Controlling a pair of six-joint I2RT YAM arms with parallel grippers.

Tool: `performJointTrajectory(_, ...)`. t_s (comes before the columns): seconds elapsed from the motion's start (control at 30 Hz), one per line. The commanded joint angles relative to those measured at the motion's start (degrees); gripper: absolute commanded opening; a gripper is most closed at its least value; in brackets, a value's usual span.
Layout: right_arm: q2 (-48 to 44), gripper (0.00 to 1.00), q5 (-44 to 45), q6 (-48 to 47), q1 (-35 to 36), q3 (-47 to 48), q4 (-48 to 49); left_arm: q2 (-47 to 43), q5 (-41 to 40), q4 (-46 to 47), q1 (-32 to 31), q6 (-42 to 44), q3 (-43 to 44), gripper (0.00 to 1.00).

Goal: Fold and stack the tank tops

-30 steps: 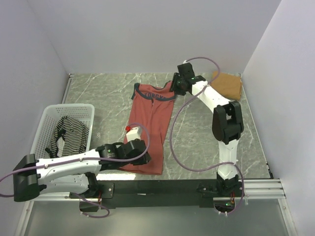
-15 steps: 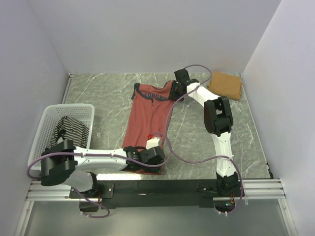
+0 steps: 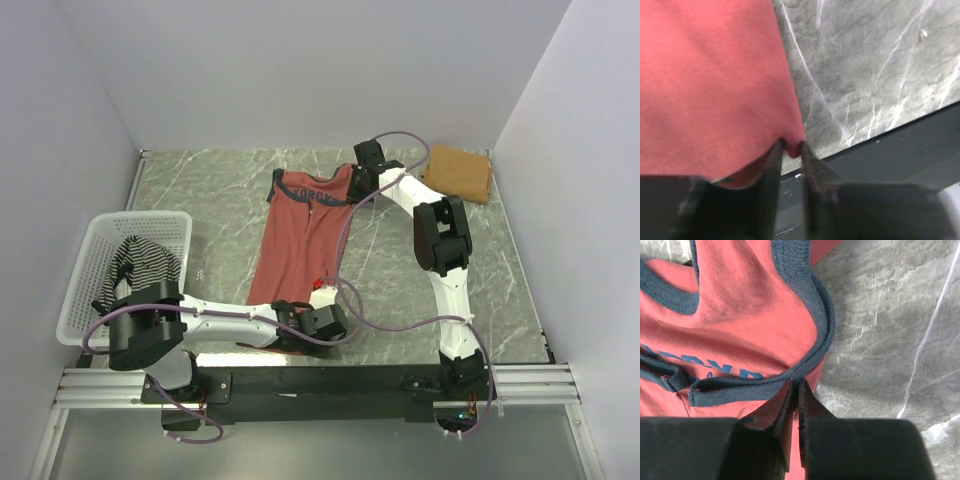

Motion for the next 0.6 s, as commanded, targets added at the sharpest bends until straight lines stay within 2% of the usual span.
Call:
performJointTrajectory(0.0, -0.4, 0.08, 1.4, -0.9, -0.6, 0.3, 0.2, 1.5, -2.0, -1.7, -0.8, 0.7, 2.9, 0.21)
performJointTrajectory(0.03, -0.4, 0.05, 1.7, -1.0, -0.7, 0.6, 0.1, 1.6, -1.9, -1.7, -1.1, 1.0, 3.1, 0.15)
performJointTrajectory(0.07, -0.6, 0.03, 2.0, -1.4, -0.7, 1.1, -0.1, 1.6, -1.8, -1.7, -1.2, 1.1, 3.1, 0.04)
performJointTrajectory(0.1, -0.7, 0.02, 2.2, -1.5, -0.7, 1.4, -0.2, 1.7, -1.6, -1.7, -1.5, 1.2, 3.4, 0.01)
performJointTrajectory(0.57, -0.8, 0.00, 4.4, -5.7, -3.8, 7.3, -1.1, -3.8, 4.6, 5.4, -4.1, 3.8, 1.0, 0.01)
